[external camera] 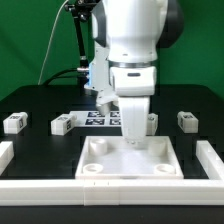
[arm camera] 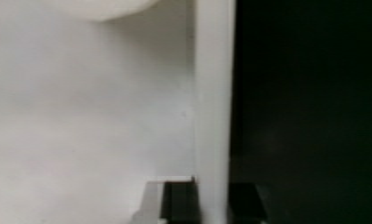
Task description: Assemble one leg
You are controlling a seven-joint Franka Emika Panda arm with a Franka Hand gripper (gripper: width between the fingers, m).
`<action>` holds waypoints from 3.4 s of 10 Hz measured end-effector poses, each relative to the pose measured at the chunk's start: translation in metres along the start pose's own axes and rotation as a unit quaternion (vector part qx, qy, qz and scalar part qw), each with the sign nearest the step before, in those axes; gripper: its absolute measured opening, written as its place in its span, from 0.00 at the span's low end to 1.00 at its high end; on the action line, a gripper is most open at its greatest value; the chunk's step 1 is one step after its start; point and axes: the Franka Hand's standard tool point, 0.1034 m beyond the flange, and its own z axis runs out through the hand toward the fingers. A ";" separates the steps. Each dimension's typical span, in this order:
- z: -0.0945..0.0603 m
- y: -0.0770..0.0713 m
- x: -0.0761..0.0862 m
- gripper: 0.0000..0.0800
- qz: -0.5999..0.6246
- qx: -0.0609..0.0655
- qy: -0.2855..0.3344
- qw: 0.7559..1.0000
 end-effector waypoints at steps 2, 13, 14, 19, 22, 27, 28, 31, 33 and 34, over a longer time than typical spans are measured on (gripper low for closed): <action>0.000 0.004 0.026 0.07 0.008 0.006 -0.001 1.000; 0.000 0.005 0.037 0.73 -0.016 0.012 -0.002 1.000; 0.000 0.005 0.037 0.79 -0.016 0.012 -0.002 1.000; -0.001 0.004 0.037 0.81 -0.008 0.011 -0.002 1.000; -0.031 -0.016 0.040 0.81 0.019 0.006 -0.013 1.000; -0.052 -0.034 0.047 0.81 0.076 -0.003 -0.018 0.997; -0.052 -0.035 0.047 0.81 0.101 -0.003 -0.017 0.995; -0.052 -0.038 0.050 0.81 0.252 -0.005 -0.015 0.968; -0.049 -0.055 0.062 0.81 0.379 -0.005 -0.015 0.925; -0.047 -0.062 0.071 0.81 0.443 -0.003 -0.015 0.897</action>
Offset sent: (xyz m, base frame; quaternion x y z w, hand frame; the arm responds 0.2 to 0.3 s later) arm 0.0210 0.0350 0.0011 -0.0007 0.0100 0.0101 0.9999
